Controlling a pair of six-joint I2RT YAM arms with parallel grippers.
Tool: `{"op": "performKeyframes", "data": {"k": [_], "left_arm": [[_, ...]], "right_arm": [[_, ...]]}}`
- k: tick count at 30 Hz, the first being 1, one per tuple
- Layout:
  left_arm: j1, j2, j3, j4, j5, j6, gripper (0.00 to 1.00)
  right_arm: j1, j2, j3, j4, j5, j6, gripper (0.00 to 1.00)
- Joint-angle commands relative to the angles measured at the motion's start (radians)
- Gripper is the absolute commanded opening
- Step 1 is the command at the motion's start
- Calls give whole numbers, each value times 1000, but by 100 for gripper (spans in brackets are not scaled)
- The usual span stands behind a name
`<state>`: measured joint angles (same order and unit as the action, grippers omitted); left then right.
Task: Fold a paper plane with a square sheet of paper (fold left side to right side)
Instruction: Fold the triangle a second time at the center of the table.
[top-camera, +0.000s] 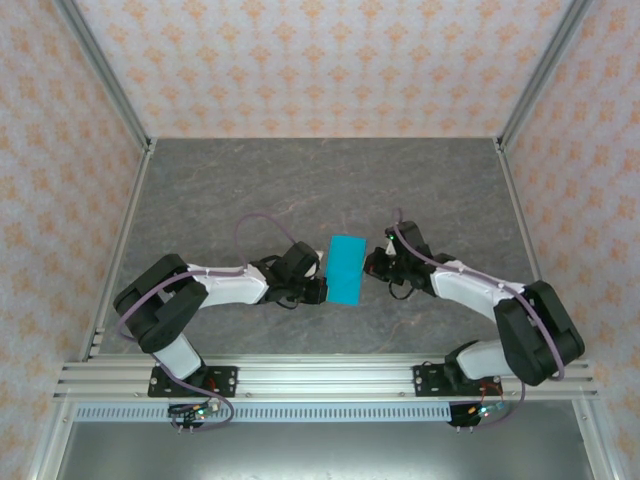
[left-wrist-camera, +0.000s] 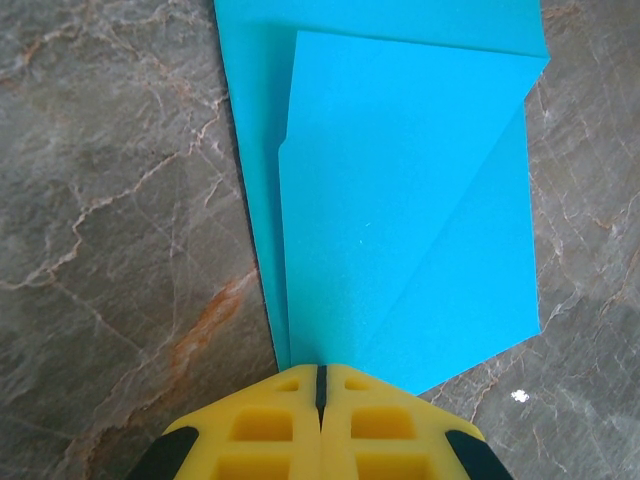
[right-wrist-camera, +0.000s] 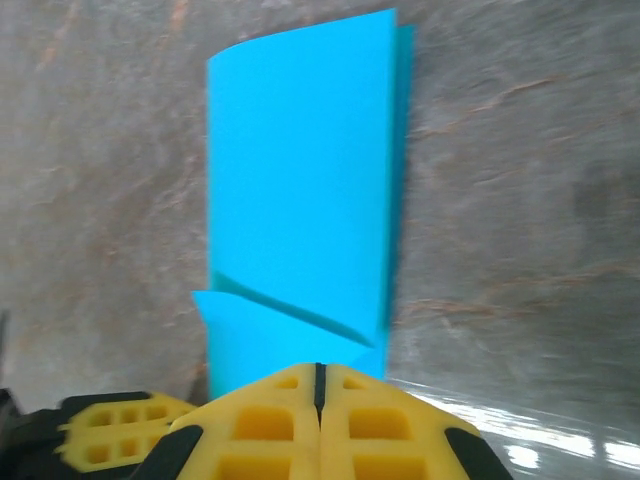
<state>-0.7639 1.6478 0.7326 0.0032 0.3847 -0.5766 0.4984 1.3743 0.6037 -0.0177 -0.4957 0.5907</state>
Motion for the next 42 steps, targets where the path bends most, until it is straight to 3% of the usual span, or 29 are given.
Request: {"op": "performKeyframes", "data": {"k": [1,11,22,31,42], "left_arm": [[5,34,-9,-143,-61,4,0],[5,32,1,-142,-58,6,0],[5,-24,95,-226,-68,50,0],[5,0,183,-173,104,85,0],[18,110,243,-148,143,101,0]], "right_arm": [[40,70,0,119,-61,88,0],[89,176,57,162,-78,114,0],[89,274,105,12,-26,95,0],[89,279,110,-23,-10,88,0],[89,283,122,-42,-15,80,0]]}}
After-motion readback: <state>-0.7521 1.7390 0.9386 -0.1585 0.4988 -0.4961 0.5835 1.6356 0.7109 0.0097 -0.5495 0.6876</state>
